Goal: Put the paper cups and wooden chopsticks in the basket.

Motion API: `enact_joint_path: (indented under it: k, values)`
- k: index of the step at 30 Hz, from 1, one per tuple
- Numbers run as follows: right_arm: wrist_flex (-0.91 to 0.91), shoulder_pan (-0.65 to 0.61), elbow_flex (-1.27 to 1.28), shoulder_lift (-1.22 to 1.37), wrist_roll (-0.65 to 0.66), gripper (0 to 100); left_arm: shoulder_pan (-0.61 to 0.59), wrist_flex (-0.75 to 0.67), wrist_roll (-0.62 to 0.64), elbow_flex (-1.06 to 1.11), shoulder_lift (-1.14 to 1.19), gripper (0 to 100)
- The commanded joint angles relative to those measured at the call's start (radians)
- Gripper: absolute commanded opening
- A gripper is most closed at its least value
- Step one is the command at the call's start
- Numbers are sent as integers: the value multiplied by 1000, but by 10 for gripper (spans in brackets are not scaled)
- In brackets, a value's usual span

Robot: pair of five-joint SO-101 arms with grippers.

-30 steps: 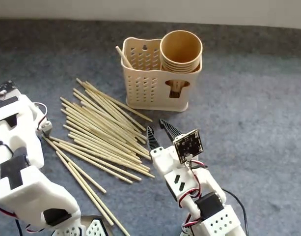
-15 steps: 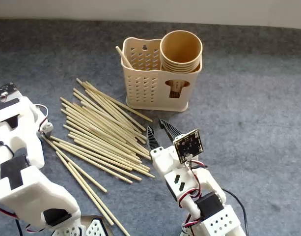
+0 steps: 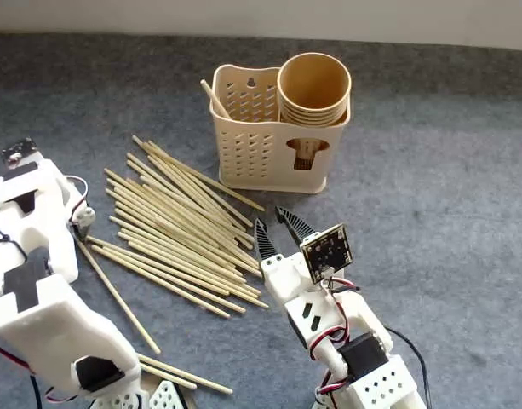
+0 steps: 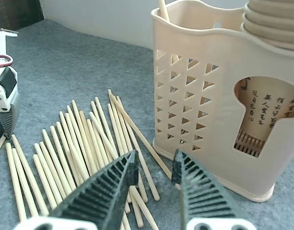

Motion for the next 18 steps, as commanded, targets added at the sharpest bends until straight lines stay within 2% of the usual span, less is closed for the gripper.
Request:
enact_joint_path:
  k: [1, 10, 18]
  values:
    - [4, -5, -2, -13, -11, 130, 36, 61, -9, -87, -1, 5]
    - [2, -5, 27, -19, -6, 130, 122, 296, 28, -328, -2, 5]
    - [2, -5, 28, -19, -9, 130, 151, 477, 38, -657, -2, 5]
